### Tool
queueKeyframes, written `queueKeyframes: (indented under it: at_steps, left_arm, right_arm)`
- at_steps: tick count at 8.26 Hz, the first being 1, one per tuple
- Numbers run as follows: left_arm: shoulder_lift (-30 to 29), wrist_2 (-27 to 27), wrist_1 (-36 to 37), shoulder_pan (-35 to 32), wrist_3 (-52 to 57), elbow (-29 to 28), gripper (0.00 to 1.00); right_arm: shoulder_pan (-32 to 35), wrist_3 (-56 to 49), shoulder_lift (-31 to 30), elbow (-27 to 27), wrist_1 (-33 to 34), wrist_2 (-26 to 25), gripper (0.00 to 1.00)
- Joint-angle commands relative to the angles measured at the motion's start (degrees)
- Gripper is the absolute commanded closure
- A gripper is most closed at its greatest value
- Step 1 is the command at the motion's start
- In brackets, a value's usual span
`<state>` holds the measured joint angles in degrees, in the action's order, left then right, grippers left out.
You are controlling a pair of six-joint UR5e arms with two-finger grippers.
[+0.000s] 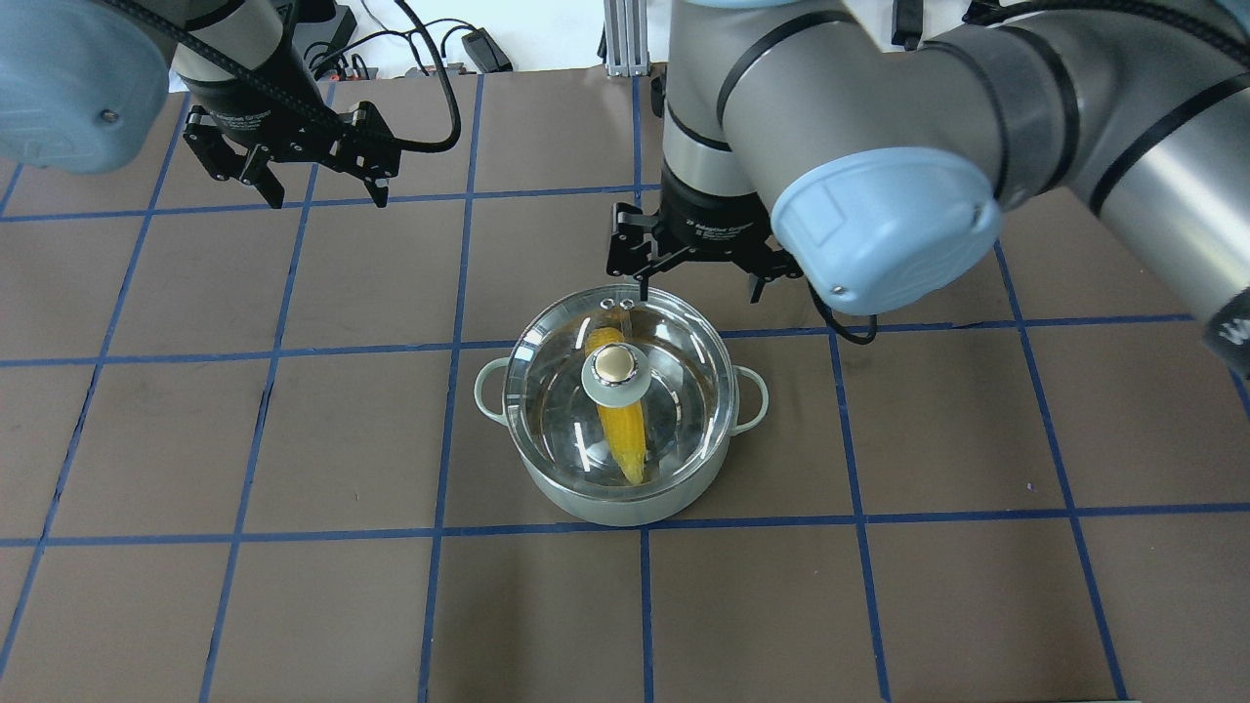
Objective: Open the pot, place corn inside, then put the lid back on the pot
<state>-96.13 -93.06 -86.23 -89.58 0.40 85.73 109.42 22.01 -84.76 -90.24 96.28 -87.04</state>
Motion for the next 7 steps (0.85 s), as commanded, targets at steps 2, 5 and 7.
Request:
queueKeyframes:
  at_steps: [2,5,7]
  left_arm:
    - [1.12,4.78,-0.96,-0.24,-0.14,-0.38,0.00]
    - [1.20,4.46,-0.97,-0.16,0.04,0.14,0.00]
    - [0.77,4.64,-0.52,-0.15,0.30,0.14,0.00]
  right_arm:
    - [-14.62,-15.19,-7.06,0.32,-7.39,-0.32,0.00]
    - [-19.77,-20.08,-9.19,0.15,-9.53,-2.60,0.00]
    - [-19.68,-20.08,-9.19,0.06,-9.44,-2.52,0.00]
